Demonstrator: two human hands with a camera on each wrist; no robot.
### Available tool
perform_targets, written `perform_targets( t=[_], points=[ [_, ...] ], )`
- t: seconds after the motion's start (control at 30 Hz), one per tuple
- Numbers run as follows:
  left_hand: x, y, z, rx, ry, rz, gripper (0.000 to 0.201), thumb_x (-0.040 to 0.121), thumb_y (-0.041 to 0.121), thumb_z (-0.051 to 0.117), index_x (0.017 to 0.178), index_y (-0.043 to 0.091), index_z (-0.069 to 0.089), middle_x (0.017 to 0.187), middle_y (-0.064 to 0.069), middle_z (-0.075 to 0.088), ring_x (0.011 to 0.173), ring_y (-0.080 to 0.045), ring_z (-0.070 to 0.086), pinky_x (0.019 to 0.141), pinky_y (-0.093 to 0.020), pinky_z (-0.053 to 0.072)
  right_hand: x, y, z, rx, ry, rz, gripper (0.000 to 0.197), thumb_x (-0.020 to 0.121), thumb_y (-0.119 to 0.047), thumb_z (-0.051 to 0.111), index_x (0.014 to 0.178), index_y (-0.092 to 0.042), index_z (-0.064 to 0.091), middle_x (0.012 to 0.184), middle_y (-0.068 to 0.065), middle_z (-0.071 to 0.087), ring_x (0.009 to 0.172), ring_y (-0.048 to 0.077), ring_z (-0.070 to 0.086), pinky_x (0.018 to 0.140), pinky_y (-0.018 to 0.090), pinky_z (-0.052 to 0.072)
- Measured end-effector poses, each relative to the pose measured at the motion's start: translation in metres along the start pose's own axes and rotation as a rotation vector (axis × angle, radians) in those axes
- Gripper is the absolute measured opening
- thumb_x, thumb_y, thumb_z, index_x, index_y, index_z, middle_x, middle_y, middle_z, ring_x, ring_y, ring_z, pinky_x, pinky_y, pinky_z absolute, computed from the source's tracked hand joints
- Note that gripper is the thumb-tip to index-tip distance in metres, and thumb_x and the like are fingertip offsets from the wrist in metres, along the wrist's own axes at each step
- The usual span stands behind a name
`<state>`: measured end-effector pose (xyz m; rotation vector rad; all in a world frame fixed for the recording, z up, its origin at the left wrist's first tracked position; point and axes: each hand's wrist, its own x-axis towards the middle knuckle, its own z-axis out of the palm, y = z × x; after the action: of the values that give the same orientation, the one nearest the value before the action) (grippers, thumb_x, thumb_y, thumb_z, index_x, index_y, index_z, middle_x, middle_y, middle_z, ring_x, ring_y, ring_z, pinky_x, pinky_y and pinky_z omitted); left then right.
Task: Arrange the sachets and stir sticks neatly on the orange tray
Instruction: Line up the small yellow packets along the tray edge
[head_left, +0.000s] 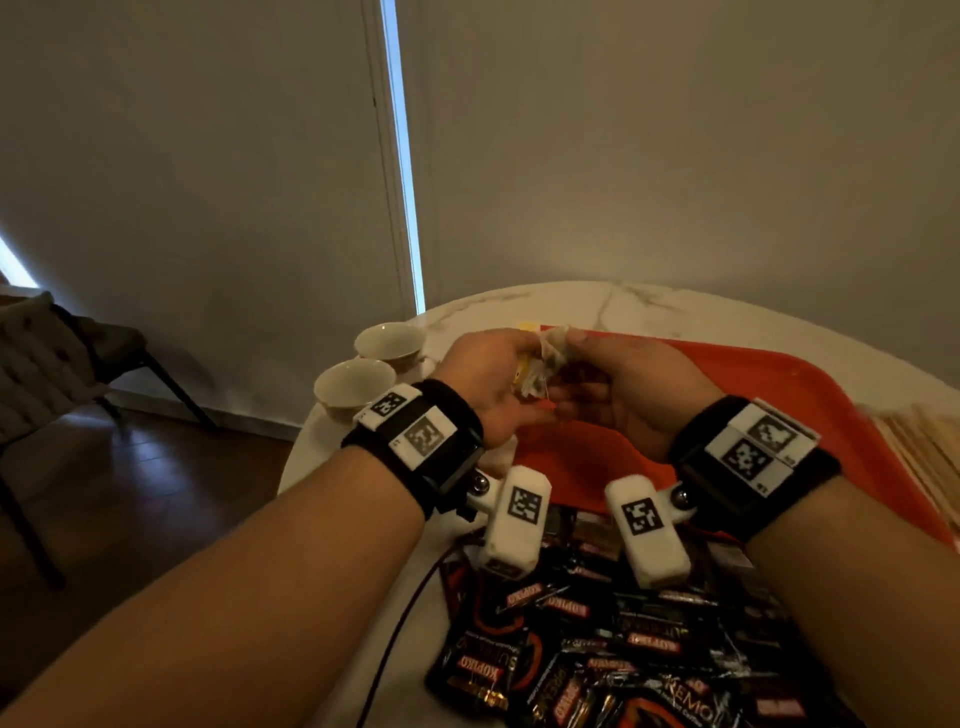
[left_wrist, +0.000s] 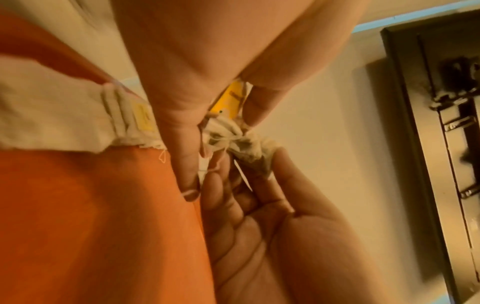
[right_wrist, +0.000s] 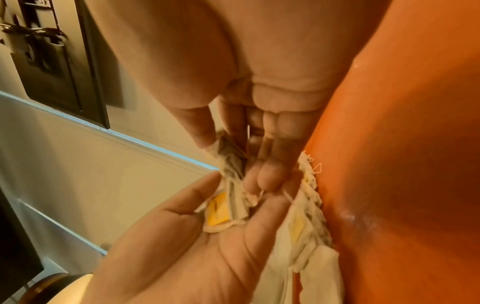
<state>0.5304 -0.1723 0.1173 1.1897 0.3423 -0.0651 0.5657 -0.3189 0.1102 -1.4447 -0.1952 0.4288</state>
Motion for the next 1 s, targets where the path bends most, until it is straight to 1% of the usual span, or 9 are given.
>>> perform_targets(
  t=[0.1, 0.2, 0.37, 0.47, 0.6, 0.7, 0.87, 0.93, 1.0],
  points=[
    [0.011, 0.002, 0.009, -0.072, -0.034, -0.046, 0.034, 0.099, 0.031, 0.063, 0.125, 0.009, 0.064, 0.112, -0.019, 0.072, 0.091, -0.035, 0.072, 0.077, -0.054, 0.062, 0.006, 0.005, -0.009, -0.129, 0.035, -0.073, 0.022, 0.101, -0.027, 0.063, 0.108, -0.01, 0.075, 0.095, 0.011, 0.075, 0.071, 0.015, 0.068, 0.062, 0.028, 0.054],
    [0.016, 0.001, 0.012, 0.036, -0.042, 0.032, 0.006, 0.099, 0.011, 0.065, 0.103, 0.007, 0.067, 0.096, -0.014, 0.073, 0.084, -0.026, 0.071, 0.085, -0.046, 0.063, 0.008, 0.007, -0.016, -0.179, 0.001, -0.122, 0.017, 0.097, -0.022, 0.067, 0.111, -0.019, 0.076, 0.099, 0.007, 0.077, 0.074, 0.01, 0.068, 0.059, 0.024, 0.054],
    [0.028, -0.002, 0.001, 0.056, -0.022, 0.102, 0.036, 0.094, -0.01, 0.059, 0.129, 0.0, 0.06, 0.106, -0.017, 0.07, 0.086, -0.027, 0.074, 0.067, -0.034, 0.065, 0.016, 0.013, -0.024, 0.074, -0.017, -0.067, 0.028, 0.096, -0.019, 0.065, 0.121, -0.007, 0.069, 0.105, 0.009, 0.074, 0.09, 0.021, 0.066, 0.073, 0.036, 0.051],
    [0.026, -0.001, -0.005, 0.078, -0.069, 0.142, 0.038, 0.093, -0.012, 0.061, 0.128, 0.003, 0.062, 0.108, -0.016, 0.07, 0.082, -0.022, 0.075, 0.065, -0.031, 0.065, 0.021, 0.017, -0.026, 0.116, -0.013, -0.084, 0.021, 0.096, -0.014, 0.064, 0.116, -0.011, 0.067, 0.101, 0.008, 0.074, 0.086, 0.021, 0.068, 0.072, 0.036, 0.052],
    [0.024, -0.006, -0.009, 0.137, -0.112, 0.181, 0.031, 0.091, -0.009, 0.067, 0.118, 0.007, 0.066, 0.104, -0.013, 0.072, 0.081, -0.024, 0.075, 0.064, -0.03, 0.063, 0.027, 0.023, -0.026, 0.14, -0.021, -0.077, 0.032, 0.09, -0.005, 0.068, 0.121, -0.012, 0.066, 0.098, 0.009, 0.074, 0.08, 0.022, 0.068, 0.071, 0.036, 0.053],
    [0.025, -0.008, -0.012, 0.104, -0.111, 0.174, 0.021, 0.093, -0.006, 0.066, 0.108, 0.008, 0.067, 0.098, -0.014, 0.071, 0.081, -0.025, 0.074, 0.061, -0.03, 0.062, 0.029, 0.026, -0.028, 0.109, -0.046, -0.081, 0.02, 0.088, -0.004, 0.068, 0.108, -0.006, 0.068, 0.095, 0.013, 0.074, 0.08, 0.023, 0.069, 0.071, 0.034, 0.056],
    [0.029, -0.008, -0.016, 0.037, -0.037, 0.16, 0.015, 0.095, -0.003, 0.066, 0.101, 0.01, 0.068, 0.092, -0.015, 0.072, 0.073, -0.022, 0.074, 0.057, -0.03, 0.062, 0.028, 0.022, -0.033, 0.206, -0.004, -0.226, 0.019, 0.076, -0.013, 0.073, 0.093, -0.008, 0.067, 0.095, 0.01, 0.073, 0.094, 0.026, 0.069, 0.091, 0.043, 0.053],
    [0.03, -0.008, -0.016, 0.044, 0.006, 0.165, 0.014, 0.095, -0.003, 0.066, 0.1, 0.01, 0.068, 0.091, -0.014, 0.073, 0.071, -0.02, 0.074, 0.052, -0.027, 0.058, 0.028, 0.018, -0.034, 0.236, -0.003, -0.308, 0.017, 0.078, -0.014, 0.074, 0.093, -0.009, 0.068, 0.102, 0.017, 0.07, 0.104, 0.038, 0.066, 0.098, 0.049, 0.051],
    [0.029, -0.007, -0.018, 0.069, 0.045, 0.166, 0.012, 0.094, 0.001, 0.067, 0.1, 0.011, 0.068, 0.088, -0.013, 0.073, 0.07, -0.018, 0.073, 0.045, -0.022, 0.05, 0.029, 0.015, -0.035, 0.18, 0.041, -0.368, 0.015, 0.08, -0.016, 0.077, 0.093, -0.01, 0.072, 0.103, 0.018, 0.071, 0.103, 0.043, 0.065, 0.096, 0.05, 0.052]
  ],
)
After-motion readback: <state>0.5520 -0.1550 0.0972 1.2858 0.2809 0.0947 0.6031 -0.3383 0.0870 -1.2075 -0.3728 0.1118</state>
